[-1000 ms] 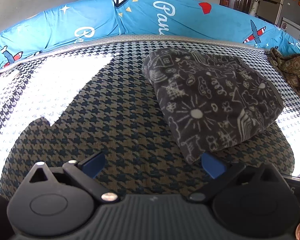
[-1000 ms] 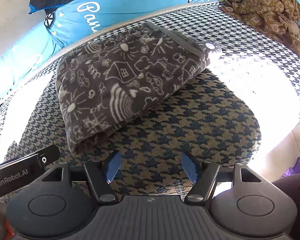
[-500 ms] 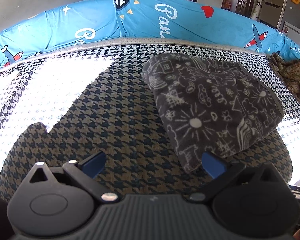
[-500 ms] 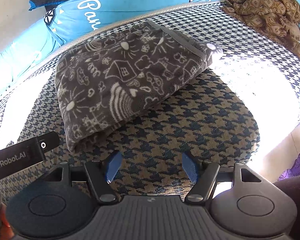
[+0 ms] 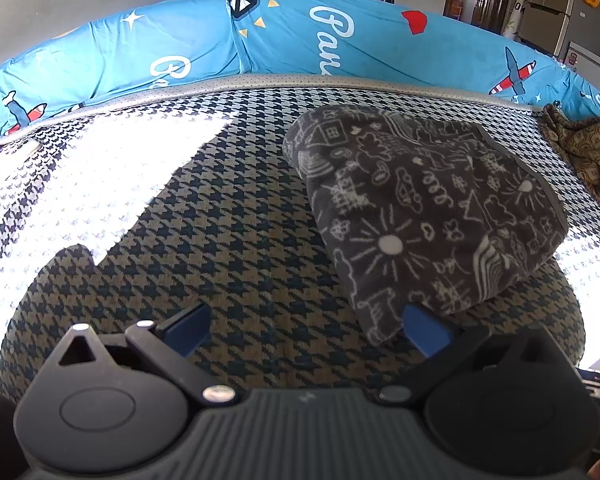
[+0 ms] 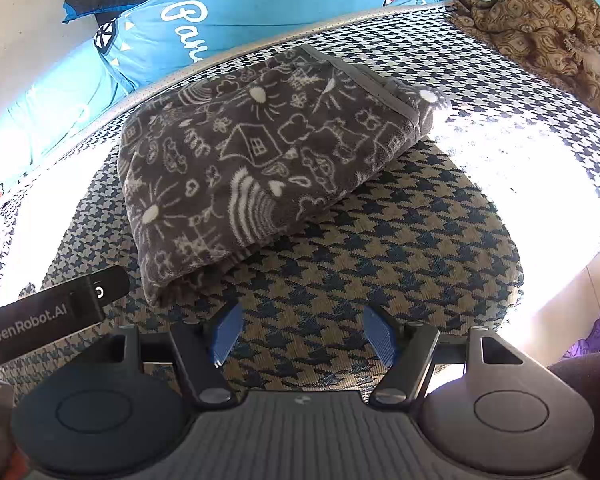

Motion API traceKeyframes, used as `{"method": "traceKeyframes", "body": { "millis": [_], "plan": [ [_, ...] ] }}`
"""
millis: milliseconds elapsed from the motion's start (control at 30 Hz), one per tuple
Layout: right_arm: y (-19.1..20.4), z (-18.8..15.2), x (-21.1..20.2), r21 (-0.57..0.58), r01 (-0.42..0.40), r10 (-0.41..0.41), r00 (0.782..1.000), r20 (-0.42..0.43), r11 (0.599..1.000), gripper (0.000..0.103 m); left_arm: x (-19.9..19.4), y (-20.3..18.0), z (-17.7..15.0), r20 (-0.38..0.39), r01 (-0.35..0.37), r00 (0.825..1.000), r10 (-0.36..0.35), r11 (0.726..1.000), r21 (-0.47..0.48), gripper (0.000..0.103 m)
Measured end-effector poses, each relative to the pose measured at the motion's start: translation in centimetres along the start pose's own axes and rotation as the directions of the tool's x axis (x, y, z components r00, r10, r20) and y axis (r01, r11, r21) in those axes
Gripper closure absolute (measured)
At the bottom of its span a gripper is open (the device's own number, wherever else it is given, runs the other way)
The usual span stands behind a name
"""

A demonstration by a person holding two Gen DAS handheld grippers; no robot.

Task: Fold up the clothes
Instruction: 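Open the right gripper and release the folded jacket bundle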

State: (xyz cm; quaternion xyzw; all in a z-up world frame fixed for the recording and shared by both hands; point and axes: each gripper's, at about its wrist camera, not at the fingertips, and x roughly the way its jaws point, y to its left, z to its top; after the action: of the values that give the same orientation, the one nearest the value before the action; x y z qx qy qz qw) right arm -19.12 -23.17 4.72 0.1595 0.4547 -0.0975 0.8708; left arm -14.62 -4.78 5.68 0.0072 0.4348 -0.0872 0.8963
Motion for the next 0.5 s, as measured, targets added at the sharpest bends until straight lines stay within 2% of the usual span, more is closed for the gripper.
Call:
{"method": "traceKeyframes", "body": {
  "millis": [233, 500],
  "plan": [
    [0.0, 0.0, 0.0, -0.005, 0.005, -0.005, 1.000, 0.000, 1.000, 0.036, 0.3, -0.3, 0.5, 0.005, 0.007, 1.000, -0.007, 1.000, 0.003, 0.000],
    [-0.1, 0.0, 0.3, -0.004, 0.017, -0.017, 1.000, -0.011, 1.000, 0.036, 1.1, -1.4, 2.1, 0.013, 0.051, 0.999, -0.051, 0.999, 0.007, 0.000]
  ]
}}
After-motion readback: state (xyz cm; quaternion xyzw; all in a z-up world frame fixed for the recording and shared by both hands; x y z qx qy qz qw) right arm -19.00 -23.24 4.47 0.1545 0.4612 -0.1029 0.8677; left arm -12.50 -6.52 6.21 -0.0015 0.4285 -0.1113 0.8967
